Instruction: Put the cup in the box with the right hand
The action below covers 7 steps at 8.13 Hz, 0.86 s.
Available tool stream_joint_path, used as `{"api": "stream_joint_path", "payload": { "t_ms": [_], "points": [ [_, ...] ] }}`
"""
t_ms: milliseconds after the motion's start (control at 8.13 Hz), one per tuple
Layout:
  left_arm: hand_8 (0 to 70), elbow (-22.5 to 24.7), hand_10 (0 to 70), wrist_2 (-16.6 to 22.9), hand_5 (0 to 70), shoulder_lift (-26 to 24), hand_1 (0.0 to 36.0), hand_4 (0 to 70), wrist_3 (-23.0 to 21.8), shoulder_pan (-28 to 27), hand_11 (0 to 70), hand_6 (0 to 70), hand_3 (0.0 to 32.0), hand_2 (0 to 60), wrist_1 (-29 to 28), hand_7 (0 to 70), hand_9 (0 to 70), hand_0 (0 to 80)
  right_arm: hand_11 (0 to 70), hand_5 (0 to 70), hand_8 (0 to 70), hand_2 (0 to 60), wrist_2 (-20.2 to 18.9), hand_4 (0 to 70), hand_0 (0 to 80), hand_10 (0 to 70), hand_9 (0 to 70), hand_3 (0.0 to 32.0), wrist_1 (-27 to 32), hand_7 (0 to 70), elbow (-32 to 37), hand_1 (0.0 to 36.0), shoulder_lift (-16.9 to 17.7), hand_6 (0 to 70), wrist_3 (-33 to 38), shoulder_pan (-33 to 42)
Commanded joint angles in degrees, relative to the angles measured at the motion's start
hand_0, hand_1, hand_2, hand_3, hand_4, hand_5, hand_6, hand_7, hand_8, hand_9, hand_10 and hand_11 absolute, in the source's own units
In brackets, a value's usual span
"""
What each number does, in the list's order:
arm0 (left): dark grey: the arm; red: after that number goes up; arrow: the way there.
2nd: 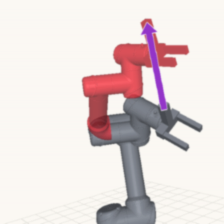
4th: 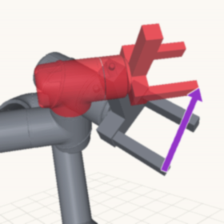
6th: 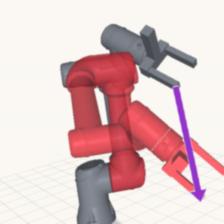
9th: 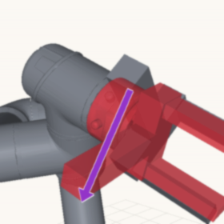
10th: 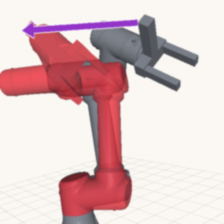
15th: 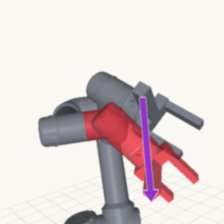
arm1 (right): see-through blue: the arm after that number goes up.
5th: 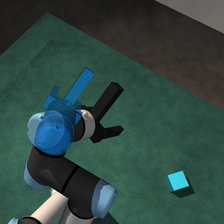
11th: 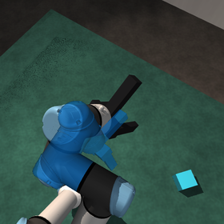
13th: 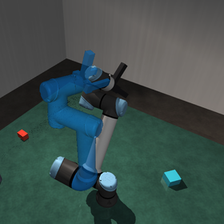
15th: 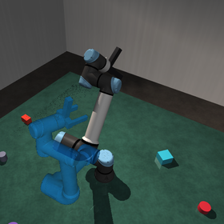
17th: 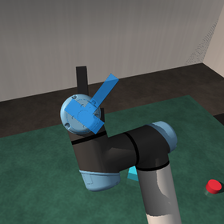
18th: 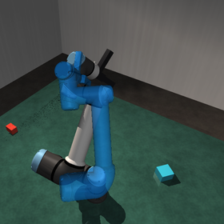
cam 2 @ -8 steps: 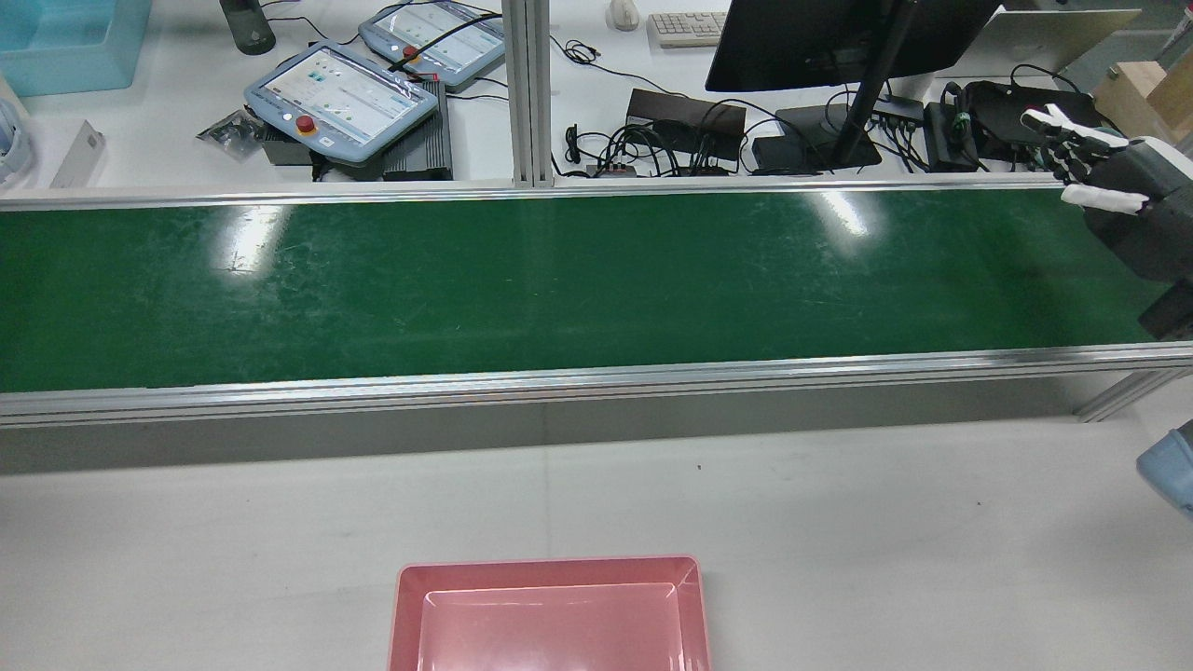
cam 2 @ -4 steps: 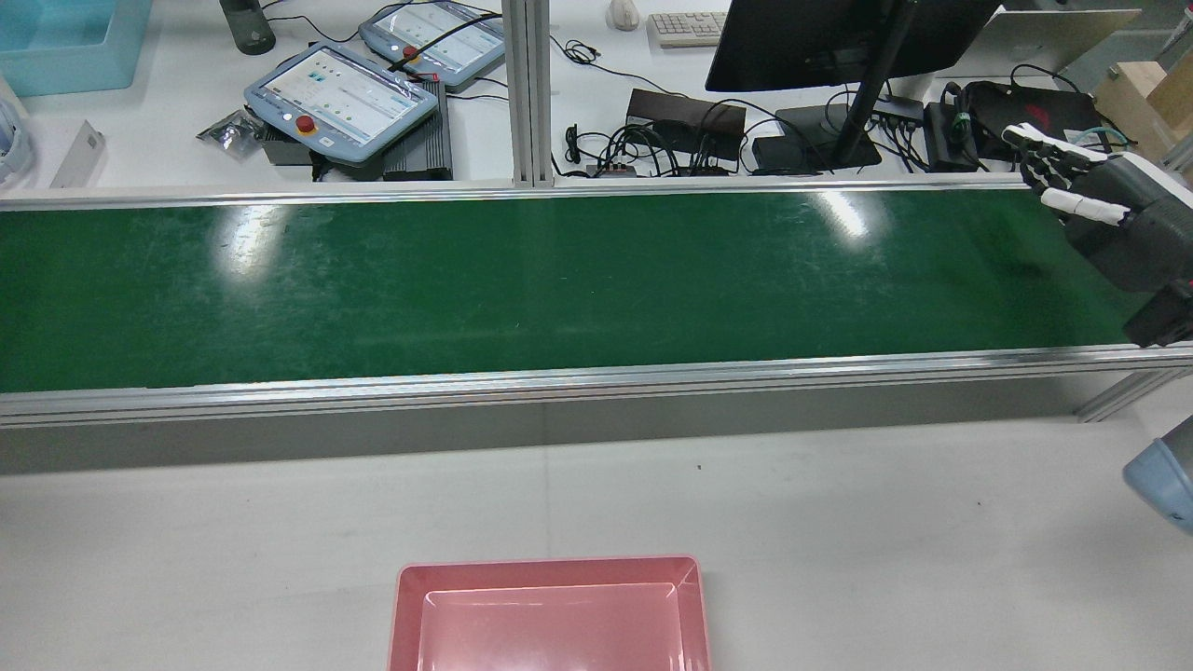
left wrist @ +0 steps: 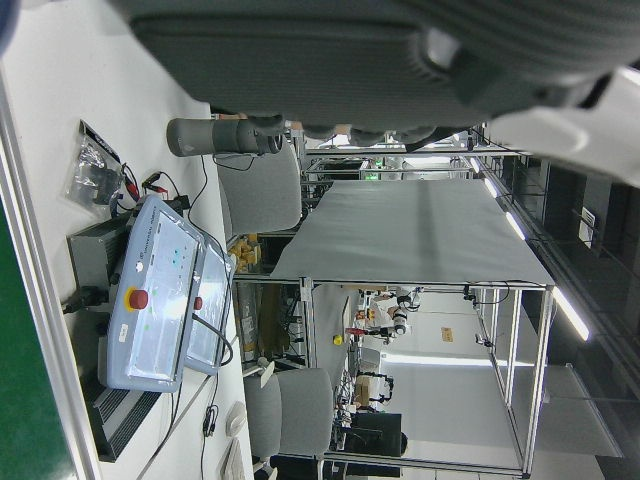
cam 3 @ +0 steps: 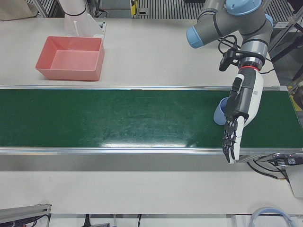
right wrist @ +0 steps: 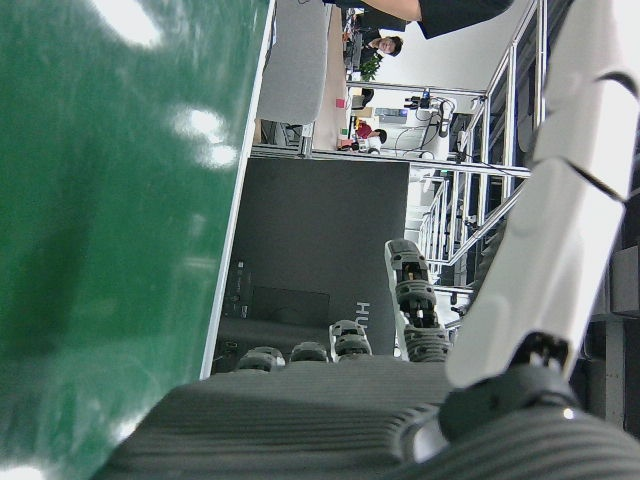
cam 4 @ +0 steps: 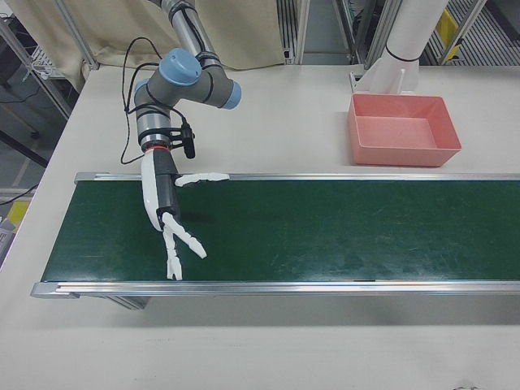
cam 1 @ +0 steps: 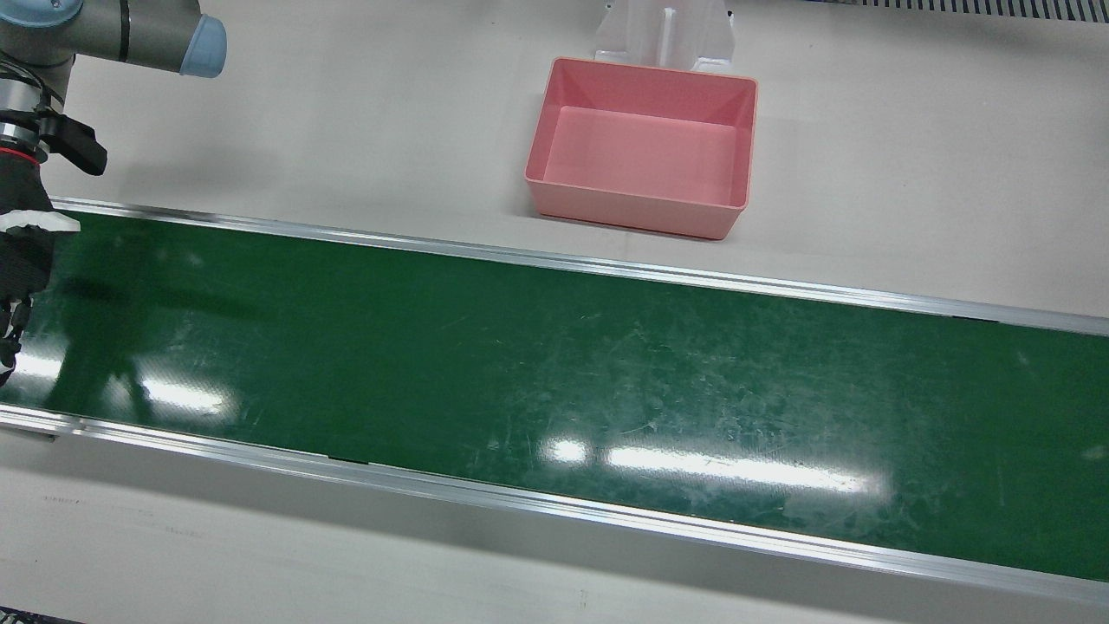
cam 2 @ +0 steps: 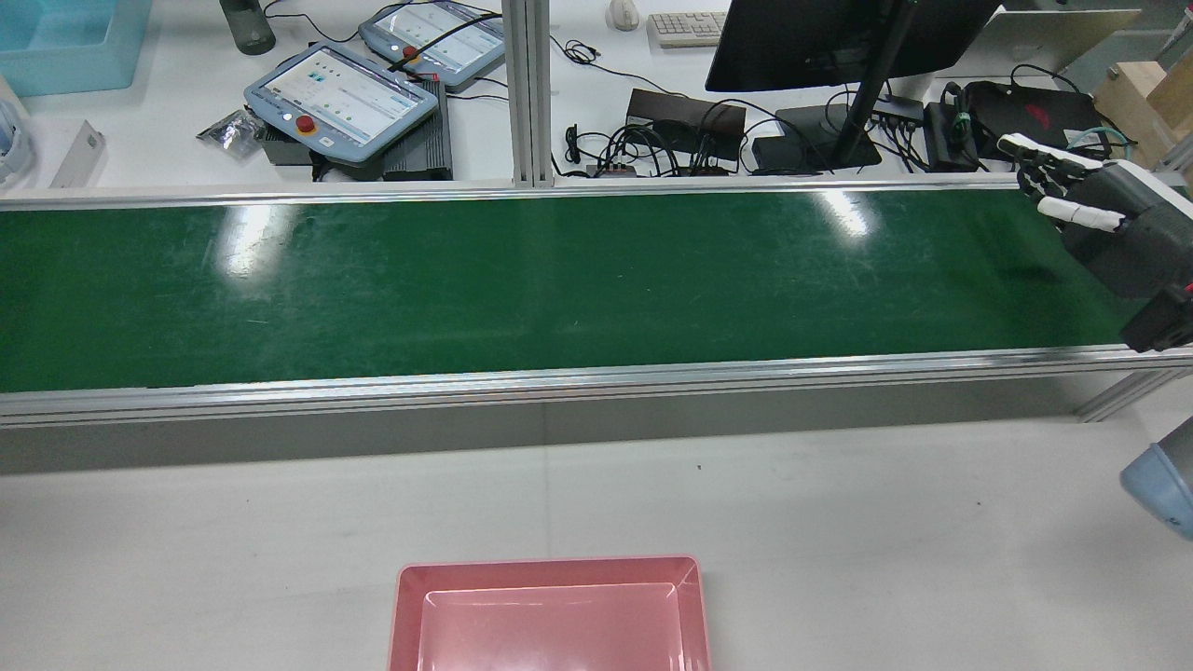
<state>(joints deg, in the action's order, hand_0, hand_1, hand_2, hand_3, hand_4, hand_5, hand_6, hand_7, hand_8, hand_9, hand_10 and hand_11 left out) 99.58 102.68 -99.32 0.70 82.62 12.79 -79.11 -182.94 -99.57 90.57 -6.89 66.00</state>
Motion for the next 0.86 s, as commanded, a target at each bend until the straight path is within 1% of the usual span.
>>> {"api": "stream_joint_path", "payload": {
  "t_ms": [0,369,492,738],
  "points": [
    [0.0,-0.09,0.0,-0.02,0.0,0.0,0.0,0.0,0.0,0.0,0.0,0.0,0.0,0.0,-0.05,0.0,0.0,0.0,1.7,4.2,0.0,11.6,-0.08,5.9,48.5,0.1,0.1,0.0,0.21,7.9,-0.01,17.8,0.14,3.3,0.3,0.09],
    [0.0,0.0,0.0,-0.03,0.0,0.0,0.0,0.0,0.0,0.0,0.0,0.0,0.0,0.0,-0.05,0.0,0.0,0.0,1.6,4.2,0.0,13.0,-0.08,5.8,48.4,0.0,0.2,0.0,0.21,8.0,-0.01,18.1,0.14,3.3,0.3,0.0],
    [0.0,0.0,0.0,-0.03,0.0,0.0,0.0,0.0,0.0,0.0,0.0,0.0,0.0,0.0,0.04,0.0,0.0,0.0,1.8,4.3,0.0,14.3,-0.08,5.4,48.2,0.1,0.2,0.0,0.21,8.2,-0.01,18.2,0.14,3.4,0.3,0.09],
    [0.0,0.0,0.0,-0.03,0.0,0.0,0.0,0.0,0.0,0.0,0.0,0.0,0.0,0.0,0.04,0.0,0.0,0.0,1.9,4.3,0.0,14.4,-0.08,5.3,48.5,0.1,0.3,0.0,0.21,8.7,-0.01,18.4,0.14,3.5,0.21,0.0]
  ]
}}
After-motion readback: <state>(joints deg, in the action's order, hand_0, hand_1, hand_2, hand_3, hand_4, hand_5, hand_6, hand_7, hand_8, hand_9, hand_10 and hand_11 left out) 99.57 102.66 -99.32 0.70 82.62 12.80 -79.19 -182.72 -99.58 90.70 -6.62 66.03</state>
